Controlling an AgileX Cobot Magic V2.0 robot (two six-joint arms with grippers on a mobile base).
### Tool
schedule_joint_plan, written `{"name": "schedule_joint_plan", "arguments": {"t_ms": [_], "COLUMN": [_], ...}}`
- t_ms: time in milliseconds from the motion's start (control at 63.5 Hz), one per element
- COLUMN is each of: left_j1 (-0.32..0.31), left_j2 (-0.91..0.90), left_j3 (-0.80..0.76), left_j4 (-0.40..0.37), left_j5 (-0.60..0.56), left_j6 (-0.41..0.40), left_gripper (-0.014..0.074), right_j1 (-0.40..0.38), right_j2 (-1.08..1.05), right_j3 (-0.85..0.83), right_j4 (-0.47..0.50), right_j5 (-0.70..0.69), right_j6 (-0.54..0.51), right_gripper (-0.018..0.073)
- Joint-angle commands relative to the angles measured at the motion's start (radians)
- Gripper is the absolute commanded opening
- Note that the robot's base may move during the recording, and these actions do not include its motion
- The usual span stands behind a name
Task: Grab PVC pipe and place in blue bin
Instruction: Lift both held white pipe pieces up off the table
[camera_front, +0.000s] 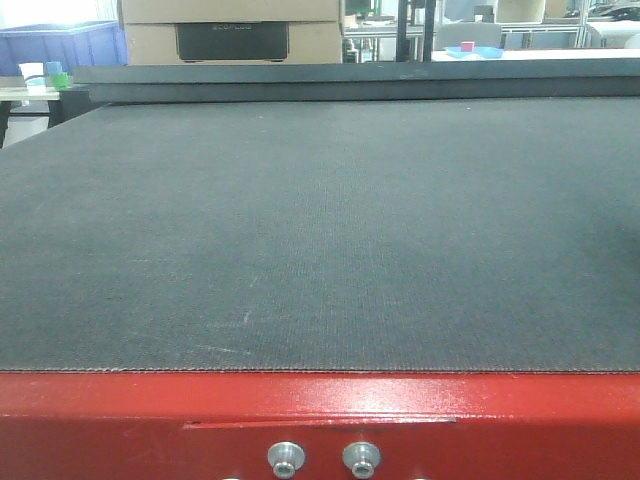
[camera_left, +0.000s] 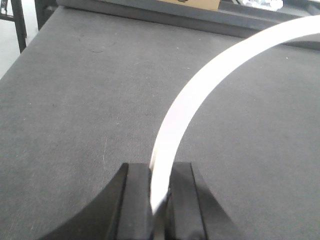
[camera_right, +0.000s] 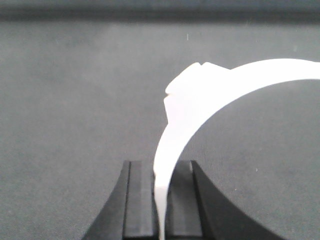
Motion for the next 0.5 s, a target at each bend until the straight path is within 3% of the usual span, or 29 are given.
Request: {"name": "schedule_joint_plan", "arguments": {"t_ms": [0,268,488], "left_j1": [0.004,0.004,0.004], "left_j2": [-0.062,-0.174,-0.206], "left_j3": [0.022,0.022,0.022], "left_j4": [-0.007,0.04,0.04], "left_j5": [-0.065,-0.214,-0.187], "left_j6": [-0.002,-0.002,-0.002], "left_gripper": [-0.0111,-0.0111,-0.0111], "right_j1": [0.002,0.002,0.002], "right_j2": [-0.108,-0.351,-0.464], "right_j3": [0.079,0.125,0.125], "right_j4": [-0.005,-0.005,-0.005], "right_j5": [-0.069,-0.061,-0.06], "right_j6": [-0.01,-0.01,-0.01], "right_gripper": [-0.0169,-0.0169,-0.0169]}}
